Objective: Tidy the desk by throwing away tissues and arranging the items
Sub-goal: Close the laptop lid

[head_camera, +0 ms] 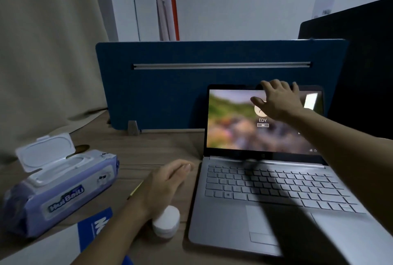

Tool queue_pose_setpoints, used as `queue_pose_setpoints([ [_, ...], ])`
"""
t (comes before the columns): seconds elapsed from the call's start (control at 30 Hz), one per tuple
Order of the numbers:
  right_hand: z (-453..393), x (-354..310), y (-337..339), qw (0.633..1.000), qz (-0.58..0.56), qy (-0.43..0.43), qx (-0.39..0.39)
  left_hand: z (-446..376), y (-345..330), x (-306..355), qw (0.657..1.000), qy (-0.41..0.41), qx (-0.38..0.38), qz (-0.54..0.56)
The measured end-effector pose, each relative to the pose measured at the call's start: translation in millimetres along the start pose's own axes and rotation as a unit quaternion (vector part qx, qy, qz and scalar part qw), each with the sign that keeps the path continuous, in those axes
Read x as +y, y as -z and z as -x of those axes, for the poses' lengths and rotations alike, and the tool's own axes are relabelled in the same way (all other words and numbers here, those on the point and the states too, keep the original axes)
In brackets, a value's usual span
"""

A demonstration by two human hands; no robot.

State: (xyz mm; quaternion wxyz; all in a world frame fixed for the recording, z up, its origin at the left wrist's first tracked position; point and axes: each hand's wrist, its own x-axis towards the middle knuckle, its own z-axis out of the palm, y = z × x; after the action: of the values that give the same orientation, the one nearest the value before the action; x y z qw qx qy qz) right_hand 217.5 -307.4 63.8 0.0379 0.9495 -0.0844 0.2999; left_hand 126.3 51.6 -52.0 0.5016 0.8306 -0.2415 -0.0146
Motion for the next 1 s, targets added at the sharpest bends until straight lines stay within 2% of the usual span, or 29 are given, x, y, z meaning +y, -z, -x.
queue_pose_setpoints([
  [0.37, 33, -6, 45, 0.998, -0.014, 0.008, 0.054, 4, 4, 3, 1.000, 0.001, 0.001, -0.002],
  [0.67, 96, -15, 95, 0.994, -0.031, 0.038, 0.099, -2, -3, 13, 1.000, 0.024, -0.015, 0.001],
  [0.83, 146, -13, 112, 0.993, -0.032, 0.079, 0.088, -1, -3, 30, 0.997, 0.075, 0.002, -0.001],
  [1.0, 198, -16, 113, 0.992, -0.042, 0.093, 0.071, 22, 2, 58, 0.997, 0.066, 0.014, 0.029],
])
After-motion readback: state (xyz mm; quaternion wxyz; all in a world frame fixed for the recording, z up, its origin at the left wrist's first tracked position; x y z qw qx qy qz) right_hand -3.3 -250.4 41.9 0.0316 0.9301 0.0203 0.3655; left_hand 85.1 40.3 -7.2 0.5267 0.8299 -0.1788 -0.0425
